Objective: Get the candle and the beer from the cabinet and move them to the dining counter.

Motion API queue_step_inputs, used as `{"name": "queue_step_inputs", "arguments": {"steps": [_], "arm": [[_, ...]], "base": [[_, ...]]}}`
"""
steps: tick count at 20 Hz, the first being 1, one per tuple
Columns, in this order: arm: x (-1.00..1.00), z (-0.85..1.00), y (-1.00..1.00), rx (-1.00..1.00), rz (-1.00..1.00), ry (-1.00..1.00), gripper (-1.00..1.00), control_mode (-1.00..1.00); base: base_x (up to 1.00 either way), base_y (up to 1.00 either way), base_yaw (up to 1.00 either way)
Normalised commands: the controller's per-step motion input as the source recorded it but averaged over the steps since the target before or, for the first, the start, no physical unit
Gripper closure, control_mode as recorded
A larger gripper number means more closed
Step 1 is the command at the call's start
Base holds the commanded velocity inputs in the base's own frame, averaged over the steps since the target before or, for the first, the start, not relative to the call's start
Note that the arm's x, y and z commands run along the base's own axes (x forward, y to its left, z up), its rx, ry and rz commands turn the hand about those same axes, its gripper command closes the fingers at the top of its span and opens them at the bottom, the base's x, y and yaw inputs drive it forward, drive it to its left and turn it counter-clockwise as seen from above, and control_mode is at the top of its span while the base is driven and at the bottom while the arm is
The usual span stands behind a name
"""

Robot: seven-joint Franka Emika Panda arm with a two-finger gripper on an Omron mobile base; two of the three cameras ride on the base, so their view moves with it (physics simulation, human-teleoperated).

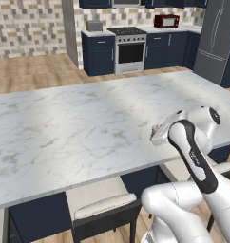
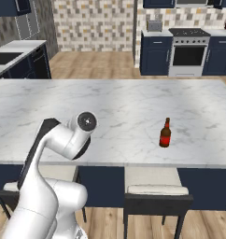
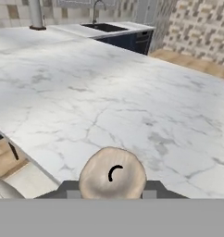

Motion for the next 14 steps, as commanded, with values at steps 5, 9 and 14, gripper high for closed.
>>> {"name": "queue_step_inputs", "arguments": {"steps": [5,9,14], "arm": [[0.41,-0.28,0.0,0.0,0.14,0.0,1.0,-1.0],[0.45,-0.23,0.0,0.0,0.12,0.0,1.0,-1.0],[0.49,-0.18,0.0,0.0,0.09,0.0,1.0,-1.0]], "base": [[0.0,0.0,0.0],[0.0,0.0,0.0],[0.0,0.0,0.0]]}}
